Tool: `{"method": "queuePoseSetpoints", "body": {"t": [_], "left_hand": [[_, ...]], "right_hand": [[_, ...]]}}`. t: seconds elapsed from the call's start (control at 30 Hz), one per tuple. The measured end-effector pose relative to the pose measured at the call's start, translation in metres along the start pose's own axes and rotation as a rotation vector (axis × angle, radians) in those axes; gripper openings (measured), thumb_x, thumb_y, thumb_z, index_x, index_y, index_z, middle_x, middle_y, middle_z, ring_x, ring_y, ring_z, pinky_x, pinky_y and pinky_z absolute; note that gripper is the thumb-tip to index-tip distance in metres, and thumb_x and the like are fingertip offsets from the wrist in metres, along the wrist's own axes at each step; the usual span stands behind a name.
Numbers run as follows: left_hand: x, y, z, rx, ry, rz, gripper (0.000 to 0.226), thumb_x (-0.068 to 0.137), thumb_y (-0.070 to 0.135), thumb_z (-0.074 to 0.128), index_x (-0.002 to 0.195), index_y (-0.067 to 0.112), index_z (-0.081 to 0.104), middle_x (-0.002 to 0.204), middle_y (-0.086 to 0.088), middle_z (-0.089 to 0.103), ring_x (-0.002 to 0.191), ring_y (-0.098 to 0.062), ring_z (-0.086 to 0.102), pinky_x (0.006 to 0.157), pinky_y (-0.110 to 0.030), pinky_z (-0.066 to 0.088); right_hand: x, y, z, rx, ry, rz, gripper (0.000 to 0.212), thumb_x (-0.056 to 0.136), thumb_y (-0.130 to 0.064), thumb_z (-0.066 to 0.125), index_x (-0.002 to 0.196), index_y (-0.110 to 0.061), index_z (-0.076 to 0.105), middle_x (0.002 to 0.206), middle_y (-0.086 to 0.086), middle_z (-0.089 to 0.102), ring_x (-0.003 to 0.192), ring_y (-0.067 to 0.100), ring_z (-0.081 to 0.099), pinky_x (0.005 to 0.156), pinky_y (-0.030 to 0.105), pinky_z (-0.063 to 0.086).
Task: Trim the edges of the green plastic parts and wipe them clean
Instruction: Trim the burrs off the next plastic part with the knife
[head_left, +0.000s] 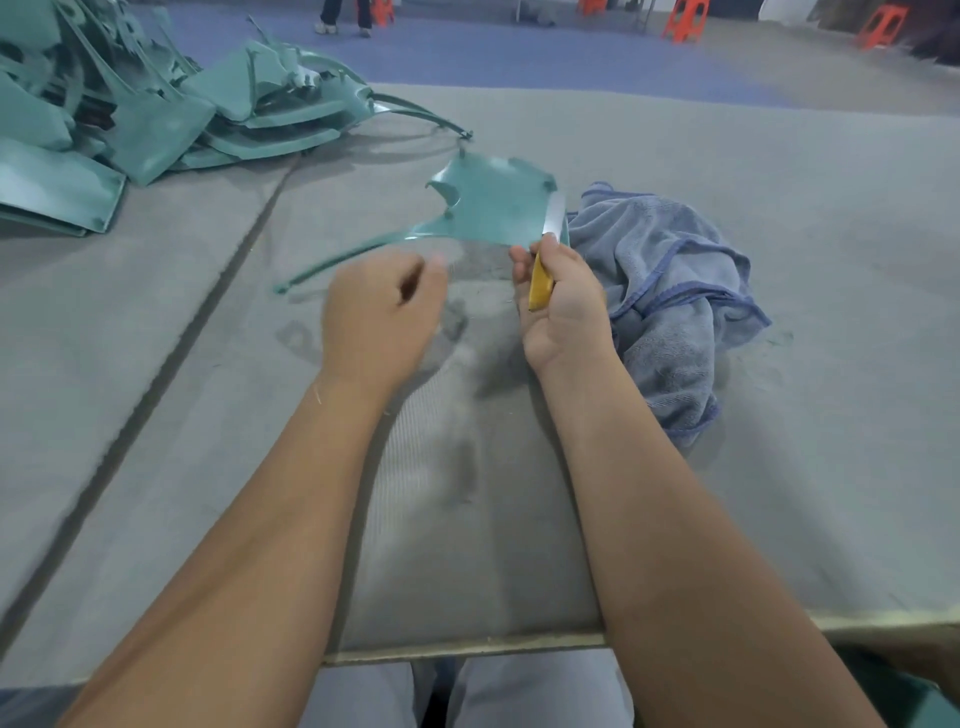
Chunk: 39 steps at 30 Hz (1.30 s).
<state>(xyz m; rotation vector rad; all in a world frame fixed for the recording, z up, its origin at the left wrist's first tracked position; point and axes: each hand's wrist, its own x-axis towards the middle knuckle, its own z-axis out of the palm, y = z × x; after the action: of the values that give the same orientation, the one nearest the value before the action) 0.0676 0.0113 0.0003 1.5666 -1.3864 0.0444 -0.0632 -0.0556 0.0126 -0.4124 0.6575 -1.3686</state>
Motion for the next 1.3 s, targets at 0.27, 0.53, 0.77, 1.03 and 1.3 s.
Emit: {"method": "queuePoseSetpoints", "body": {"t": [0.27,0.53,0.77,1.03,1.3], "left_hand": [[0.017,0.021,0.016,-1.245,-0.289,-0.752,0.026,0.099,0.033,0.047,0.111,0.015,0.062,0.097,-0.006,0.074,0.081,-0.015,0.068,0.080,-0.028,0.057],[0.023,0.018,0.023,-1.230,-0.184,-0.829,0.040,0.102,0.032,0.045,0.129,0.006,0.057,0.088,-0.005,0.073,0.072,-0.012,0.065,0.060,-0.024,0.053],[0.036,0.009,0.010,-1.386,-0.062,-0.612,0.037,0.104,0.036,0.036,0.127,0.013,0.052,0.103,-0.007,0.073,0.103,-0.019,0.069,0.096,-0.035,0.052],[0.028,0.004,0.020,-1.207,-0.063,-0.821,0.046,0.103,0.033,0.040,0.128,-0.003,0.054,0.090,-0.016,0.067,0.050,-0.018,0.064,0.046,-0.024,0.049],[0.031,0.006,0.021,-1.488,-0.047,-0.795,0.038,0.105,0.034,0.033,0.098,0.007,0.060,0.075,-0.011,0.073,0.069,-0.021,0.072,0.070,-0.032,0.060]], "right_hand": [[-0.010,0.005,0.004,-0.224,-0.261,0.067,0.019,0.099,-0.007,0.046,0.081,-0.006,0.051,0.070,0.005,0.054,0.059,0.012,0.056,0.059,0.020,0.047],[-0.021,0.013,0.011,-0.425,-0.247,-0.061,0.015,0.100,-0.020,0.048,0.086,-0.019,0.053,0.089,-0.005,0.058,0.080,0.020,0.064,0.064,0.027,0.048],[-0.018,0.007,0.002,-0.599,-0.338,-0.147,0.022,0.096,-0.017,0.053,0.076,-0.020,0.060,0.075,-0.007,0.060,0.065,0.009,0.049,0.064,0.022,0.040],[-0.021,0.019,0.002,-0.720,-0.545,-0.074,0.026,0.100,-0.009,0.043,0.076,-0.014,0.052,0.057,0.001,0.055,0.045,0.014,0.042,0.048,0.027,0.027],[-0.021,0.024,0.003,-0.796,-0.490,-0.098,0.030,0.101,-0.006,0.039,0.074,-0.012,0.049,0.058,0.004,0.045,0.038,0.005,0.033,0.040,0.015,0.028]]}}
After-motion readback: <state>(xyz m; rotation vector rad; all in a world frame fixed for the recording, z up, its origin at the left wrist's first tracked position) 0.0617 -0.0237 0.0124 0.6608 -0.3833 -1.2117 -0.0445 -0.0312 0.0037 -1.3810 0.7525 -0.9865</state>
